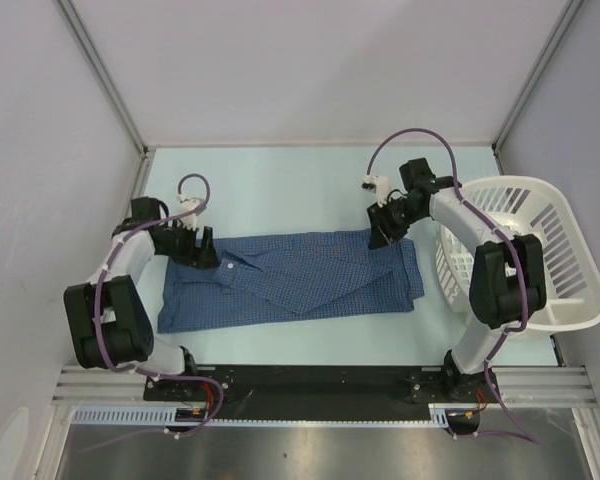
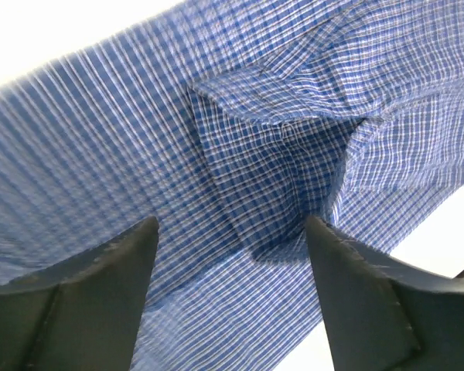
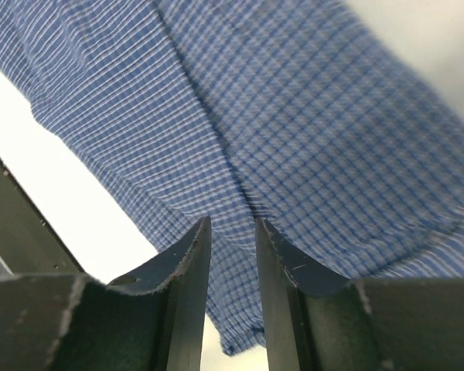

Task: Fold and stack the long sleeve shirts
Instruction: Fold the shirt

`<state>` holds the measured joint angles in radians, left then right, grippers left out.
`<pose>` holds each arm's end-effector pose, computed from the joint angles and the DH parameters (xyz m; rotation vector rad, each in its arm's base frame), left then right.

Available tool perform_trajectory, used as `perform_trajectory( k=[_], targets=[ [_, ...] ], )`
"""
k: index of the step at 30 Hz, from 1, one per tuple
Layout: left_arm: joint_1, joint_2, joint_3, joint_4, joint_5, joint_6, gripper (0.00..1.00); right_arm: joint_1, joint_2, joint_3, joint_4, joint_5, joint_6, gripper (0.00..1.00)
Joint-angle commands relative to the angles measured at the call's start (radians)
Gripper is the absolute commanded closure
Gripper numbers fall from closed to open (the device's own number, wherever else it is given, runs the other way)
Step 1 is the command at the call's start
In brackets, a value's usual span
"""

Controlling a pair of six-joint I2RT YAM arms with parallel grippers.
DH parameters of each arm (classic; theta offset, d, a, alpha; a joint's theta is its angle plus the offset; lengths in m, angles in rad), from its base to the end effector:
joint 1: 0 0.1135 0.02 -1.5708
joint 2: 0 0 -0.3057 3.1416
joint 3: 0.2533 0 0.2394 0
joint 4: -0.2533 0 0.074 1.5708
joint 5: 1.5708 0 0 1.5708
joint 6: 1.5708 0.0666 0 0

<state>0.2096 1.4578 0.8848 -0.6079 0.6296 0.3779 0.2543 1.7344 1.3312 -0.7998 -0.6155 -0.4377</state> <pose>0.2638 0.0160 0.2238 0.3735 2.4987 -0.6417 0.3317 0.1259 0.2596 -1.0334 2.4103 0.7840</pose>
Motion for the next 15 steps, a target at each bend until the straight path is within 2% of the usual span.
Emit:
perform_trajectory(
  k=[1, 5, 8, 10, 15],
  targets=[
    [0.013, 0.012, 0.184, -0.165, 0.047, 0.367, 0.08, -0.023, 0.002, 0.077, -0.053, 0.057, 0.007, 0.65],
    [-0.002, 0.076, 0.310, -0.234, 0.105, 0.534, 0.04, -0.006, 0.023, 0.077, -0.049, 0.155, 0.017, 0.64],
    [-0.071, 0.157, 0.397, -0.294, 0.081, 0.626, 0.01, -0.007, 0.050, 0.106, 0.000, 0.241, 0.033, 0.63],
    [-0.140, 0.188, 0.422, -0.300, 0.021, 0.668, 0.01, -0.006, 0.105, 0.176, 0.019, 0.304, 0.043, 0.63],
    [-0.200, 0.277, 0.460, -0.265, -0.001, 0.721, 0.02, -0.012, 0.247, 0.305, -0.033, 0.418, 0.037, 0.63]
  ],
)
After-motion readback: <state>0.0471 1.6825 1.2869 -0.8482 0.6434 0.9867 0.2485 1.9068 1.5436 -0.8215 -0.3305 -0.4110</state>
